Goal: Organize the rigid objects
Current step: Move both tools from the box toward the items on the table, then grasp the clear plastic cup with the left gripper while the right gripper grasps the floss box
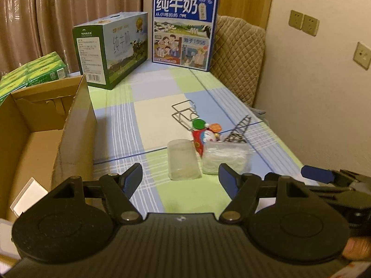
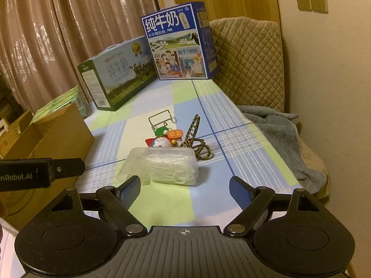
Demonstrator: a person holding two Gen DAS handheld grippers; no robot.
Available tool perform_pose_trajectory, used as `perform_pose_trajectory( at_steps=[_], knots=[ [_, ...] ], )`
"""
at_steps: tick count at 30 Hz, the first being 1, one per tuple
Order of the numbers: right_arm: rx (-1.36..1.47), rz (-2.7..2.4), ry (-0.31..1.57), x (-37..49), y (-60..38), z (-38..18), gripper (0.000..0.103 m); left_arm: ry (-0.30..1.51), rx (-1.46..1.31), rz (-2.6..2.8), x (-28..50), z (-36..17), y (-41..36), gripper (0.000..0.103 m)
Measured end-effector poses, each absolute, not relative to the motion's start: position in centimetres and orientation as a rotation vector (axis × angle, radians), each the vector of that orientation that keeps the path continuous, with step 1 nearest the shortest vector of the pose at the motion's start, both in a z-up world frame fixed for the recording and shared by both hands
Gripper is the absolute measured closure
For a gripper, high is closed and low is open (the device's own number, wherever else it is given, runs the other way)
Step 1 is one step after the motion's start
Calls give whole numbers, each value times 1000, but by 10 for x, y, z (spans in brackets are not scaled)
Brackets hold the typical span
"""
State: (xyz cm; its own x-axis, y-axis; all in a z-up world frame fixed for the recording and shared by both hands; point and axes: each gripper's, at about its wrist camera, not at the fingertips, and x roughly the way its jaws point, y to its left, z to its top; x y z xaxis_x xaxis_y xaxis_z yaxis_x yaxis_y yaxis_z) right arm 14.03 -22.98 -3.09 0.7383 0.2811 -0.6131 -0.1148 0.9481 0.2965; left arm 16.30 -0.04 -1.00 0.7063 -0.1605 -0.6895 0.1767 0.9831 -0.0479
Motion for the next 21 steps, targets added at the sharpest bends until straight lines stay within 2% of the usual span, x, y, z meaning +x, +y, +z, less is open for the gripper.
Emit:
perform_pose_trajectory(
  at_steps=[12,17,21],
  knots=[
    [213,211,690,188,-192,-68,19,788,56,-155,217,-29,0,35],
    [166,180,682,203,-174,-79,8,790,56,-152,229,-31,6,34],
    [137,158,689,212,-163,-87,6,792,45,-150,233,-33,10,33]
  ],
)
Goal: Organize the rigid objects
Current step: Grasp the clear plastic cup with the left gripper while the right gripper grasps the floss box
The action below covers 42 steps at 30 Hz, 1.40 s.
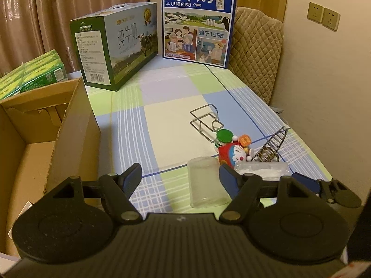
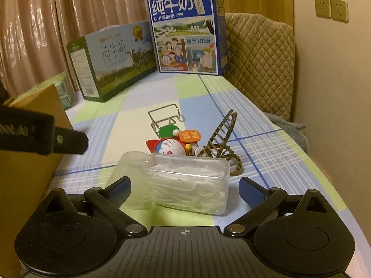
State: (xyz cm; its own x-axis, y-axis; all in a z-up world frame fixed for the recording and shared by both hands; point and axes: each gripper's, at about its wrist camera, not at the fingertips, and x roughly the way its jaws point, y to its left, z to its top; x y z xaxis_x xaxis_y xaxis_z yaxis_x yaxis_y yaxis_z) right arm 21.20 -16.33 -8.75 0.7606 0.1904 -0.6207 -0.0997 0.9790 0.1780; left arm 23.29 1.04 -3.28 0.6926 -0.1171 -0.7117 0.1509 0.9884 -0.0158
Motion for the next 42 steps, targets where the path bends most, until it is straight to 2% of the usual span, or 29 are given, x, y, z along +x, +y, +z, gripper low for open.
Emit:
perform_pose_trajectory(
  at_steps=[8,11,27,33,37,42],
  knots=[
    [147,137,709,226,-159,-100,7,790,40,-143,234,-33,16,32],
    [131,144,712,228,-159,-101,17,792,38,-142,234,-34,17,32],
    [176,128,750,203,-229,-69,18,805,61,-198,227,-48,-15,32],
    [206,104,740,201,-244,-68,18,831,39,-217,239,-77,-20,36],
    [228,105,742,202,-245,-68,18,849,51,-214,251,-94,-22,45],
    [239,105,750,204,-244,-70,18,873,54,-227,265,-108,-25,48]
  ],
)
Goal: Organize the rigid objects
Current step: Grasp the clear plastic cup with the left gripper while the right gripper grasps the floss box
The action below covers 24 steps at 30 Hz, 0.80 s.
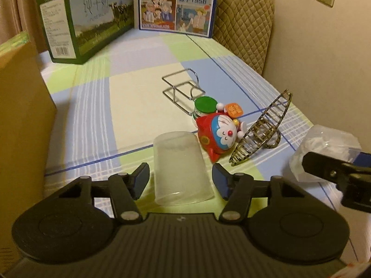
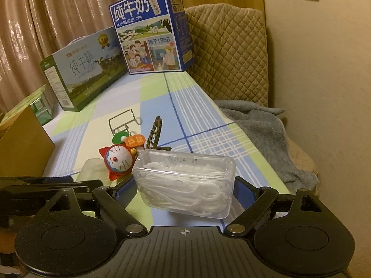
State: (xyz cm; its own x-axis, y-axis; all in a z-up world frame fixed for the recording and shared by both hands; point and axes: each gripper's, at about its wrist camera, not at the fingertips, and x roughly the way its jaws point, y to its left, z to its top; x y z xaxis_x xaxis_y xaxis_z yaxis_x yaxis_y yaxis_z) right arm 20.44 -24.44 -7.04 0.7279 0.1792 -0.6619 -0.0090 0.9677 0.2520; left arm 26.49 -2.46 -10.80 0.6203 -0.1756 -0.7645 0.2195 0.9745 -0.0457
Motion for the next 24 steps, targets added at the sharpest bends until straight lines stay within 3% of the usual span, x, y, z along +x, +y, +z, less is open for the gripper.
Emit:
perform_pose_trajectory(
  at_steps=[2,8,17,24],
  knots=[
    [252,100,756,205,-246,-71,18,882,54,-234,269,-112,-25,53],
    [261,105,764,206,-246,-73,18,893,69,-238,267,-113,-26,55],
    [276,115,770,204,-244,-72,18,924,71,-231,216,-109,-19,55],
    [277,118,768,203,-242,-73,18,932,85,-226,221,-111,-16,53]
  ],
)
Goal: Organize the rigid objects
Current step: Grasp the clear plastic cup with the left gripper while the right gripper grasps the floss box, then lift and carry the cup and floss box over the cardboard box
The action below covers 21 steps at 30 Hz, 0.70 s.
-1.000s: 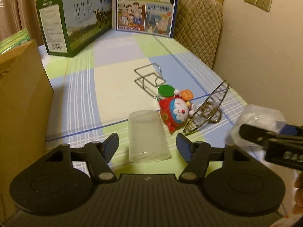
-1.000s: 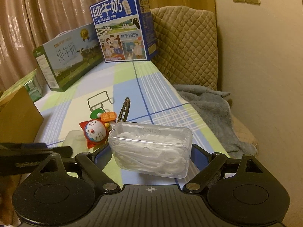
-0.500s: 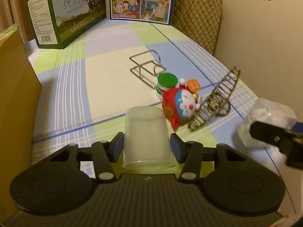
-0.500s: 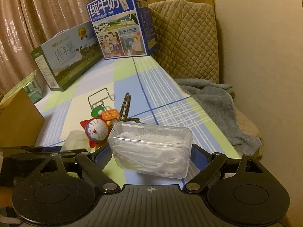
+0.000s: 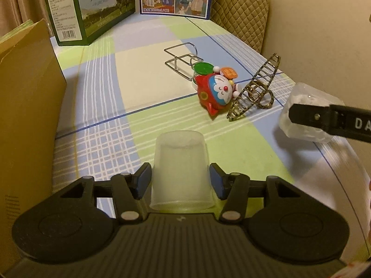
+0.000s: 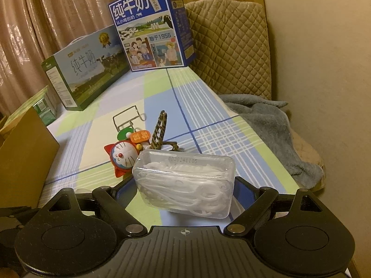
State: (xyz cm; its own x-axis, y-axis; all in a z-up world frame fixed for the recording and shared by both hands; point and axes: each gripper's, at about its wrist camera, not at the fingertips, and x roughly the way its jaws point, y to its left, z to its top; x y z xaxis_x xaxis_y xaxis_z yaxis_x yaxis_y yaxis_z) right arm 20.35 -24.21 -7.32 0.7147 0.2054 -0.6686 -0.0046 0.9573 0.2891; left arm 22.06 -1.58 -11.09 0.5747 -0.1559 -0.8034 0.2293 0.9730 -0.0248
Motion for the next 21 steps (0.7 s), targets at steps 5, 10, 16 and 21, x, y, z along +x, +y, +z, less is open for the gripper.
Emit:
perform_pose_trajectory(
  at_steps=[5,10,16,21],
  knots=[
    [276,123,766,205,-242,-73,18,948,102,-239,229,-115,-19,53],
    [273,123,764,205,-241,-73,18,955,106,-243,230,-114,-19,56],
    [281,127,754,202,-243,-71,18,927,119,-239,217,-101,-22,56],
    [300,145,748,200,-243,-61,18,893,94,-250,202,-78,-25,56]
  ],
)
